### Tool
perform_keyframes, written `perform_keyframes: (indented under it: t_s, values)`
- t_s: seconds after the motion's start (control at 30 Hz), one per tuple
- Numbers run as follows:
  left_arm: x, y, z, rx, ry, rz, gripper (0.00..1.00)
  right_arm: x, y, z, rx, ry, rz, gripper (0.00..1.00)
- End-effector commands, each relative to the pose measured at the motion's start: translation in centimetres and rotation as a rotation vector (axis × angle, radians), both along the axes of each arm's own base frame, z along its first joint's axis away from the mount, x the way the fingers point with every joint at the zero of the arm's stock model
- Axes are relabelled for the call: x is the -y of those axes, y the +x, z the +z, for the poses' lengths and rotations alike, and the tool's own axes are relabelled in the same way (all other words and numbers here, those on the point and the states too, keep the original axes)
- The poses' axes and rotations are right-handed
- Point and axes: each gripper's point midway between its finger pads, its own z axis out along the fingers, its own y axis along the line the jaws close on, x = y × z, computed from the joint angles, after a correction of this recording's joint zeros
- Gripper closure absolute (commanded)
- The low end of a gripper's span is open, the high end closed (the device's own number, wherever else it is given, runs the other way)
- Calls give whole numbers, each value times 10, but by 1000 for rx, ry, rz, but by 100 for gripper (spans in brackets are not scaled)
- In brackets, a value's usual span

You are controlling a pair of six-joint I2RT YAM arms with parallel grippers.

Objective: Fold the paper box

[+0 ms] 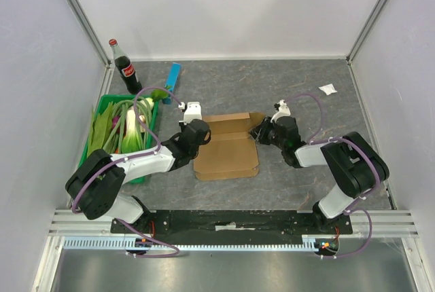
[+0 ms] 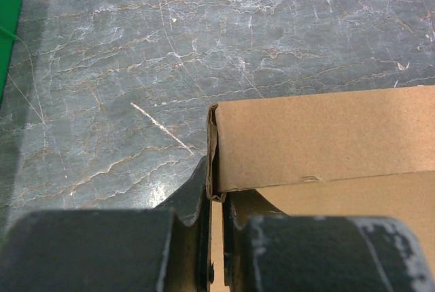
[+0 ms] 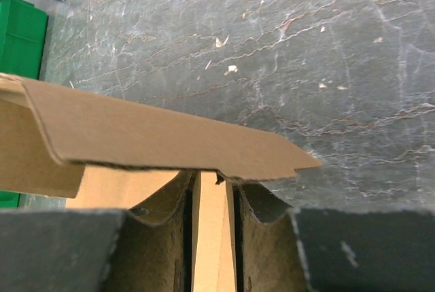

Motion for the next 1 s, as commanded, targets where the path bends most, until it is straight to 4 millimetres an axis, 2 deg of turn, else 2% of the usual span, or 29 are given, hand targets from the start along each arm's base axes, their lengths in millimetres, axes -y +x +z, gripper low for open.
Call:
perform_keyframes:
  t_s: [0.0,0.2,0.43,0.57,0.67,0.8,0.9,0.93,0.97]
  values:
    - [6,10,15,52,-12,16,98,-17,7,22,82,43,23,71]
    - [9,9,14,50,-13,12,98,-33,2,13,63,52,50,69]
    - [6,6,14,51,-8,17,98,-22,1,-16,-25,25,-32,67]
    - [5,5,13,49,-9,18,98,-12,-8,-47,-120,2,-84,66]
    - [4,4,11,45,-7,21,98,-8,-20,-60,-167,17,-104,66]
    - [5,4,10,45,-5,21,98,11,-27,-65,-171,-53,-178,66]
    - [4,4,8,40,-1,22,98,9,-26,-55,-143,-68,-148,65]
    - [3,4,7,40,0,27,98,2,-24,-42,-117,-51,-113,65]
    - [3,5,8,41,1,28,98,1,-26,-39,-125,-70,-86,63]
